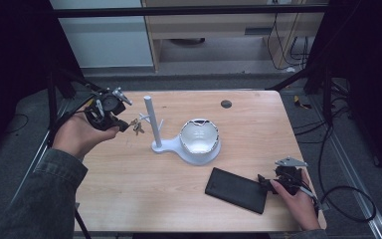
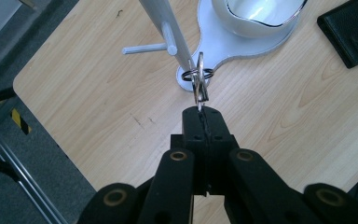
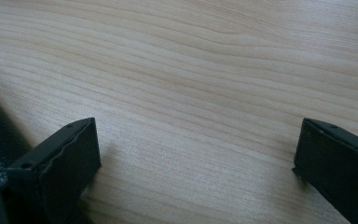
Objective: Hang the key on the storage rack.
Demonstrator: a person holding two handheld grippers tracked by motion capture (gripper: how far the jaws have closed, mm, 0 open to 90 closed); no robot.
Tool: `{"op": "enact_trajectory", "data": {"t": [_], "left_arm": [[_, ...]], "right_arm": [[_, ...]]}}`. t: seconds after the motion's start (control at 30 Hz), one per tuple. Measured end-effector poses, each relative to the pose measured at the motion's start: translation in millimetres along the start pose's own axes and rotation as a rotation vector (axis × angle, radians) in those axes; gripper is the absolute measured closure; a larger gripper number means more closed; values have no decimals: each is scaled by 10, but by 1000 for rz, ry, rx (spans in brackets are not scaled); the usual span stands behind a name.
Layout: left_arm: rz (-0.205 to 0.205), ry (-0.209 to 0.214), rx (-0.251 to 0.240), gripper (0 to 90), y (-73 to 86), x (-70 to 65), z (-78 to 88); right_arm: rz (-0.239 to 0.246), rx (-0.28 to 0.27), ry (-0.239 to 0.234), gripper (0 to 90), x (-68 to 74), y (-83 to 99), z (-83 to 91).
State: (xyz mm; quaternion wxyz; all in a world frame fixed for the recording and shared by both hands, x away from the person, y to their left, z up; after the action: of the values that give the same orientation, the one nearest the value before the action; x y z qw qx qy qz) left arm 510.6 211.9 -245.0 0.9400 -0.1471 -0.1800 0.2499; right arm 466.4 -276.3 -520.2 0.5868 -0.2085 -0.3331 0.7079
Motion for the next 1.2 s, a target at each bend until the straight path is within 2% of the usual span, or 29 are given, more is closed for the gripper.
{"op": "enact_trajectory", "data": {"t": [0.5,0.97,1.2], "left_arm": [[0,-8,24,900,-81,76,-6],[-3,-9,81,900,-135,126,-164],[0,-21,86,900,-169,144,-210]], "right_arm": [[0,-2,0,4,0,0,-2],[0,-2,0,4,0,0,-2],[0,-2,0,4,0,0,-2]]}}
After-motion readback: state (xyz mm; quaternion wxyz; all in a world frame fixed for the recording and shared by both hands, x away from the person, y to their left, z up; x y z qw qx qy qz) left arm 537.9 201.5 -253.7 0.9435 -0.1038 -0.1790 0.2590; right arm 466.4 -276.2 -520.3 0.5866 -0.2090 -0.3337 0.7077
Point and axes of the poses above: each handheld gripper's, and its own axes: z roughly backward along the jaws, y roughly out of its underside, x roughly to its left, the point moved 1 cm from there along -z, roughly forward along the jaws, and after that the axes turned 8 degrees about -z, right-handed, at the moved point
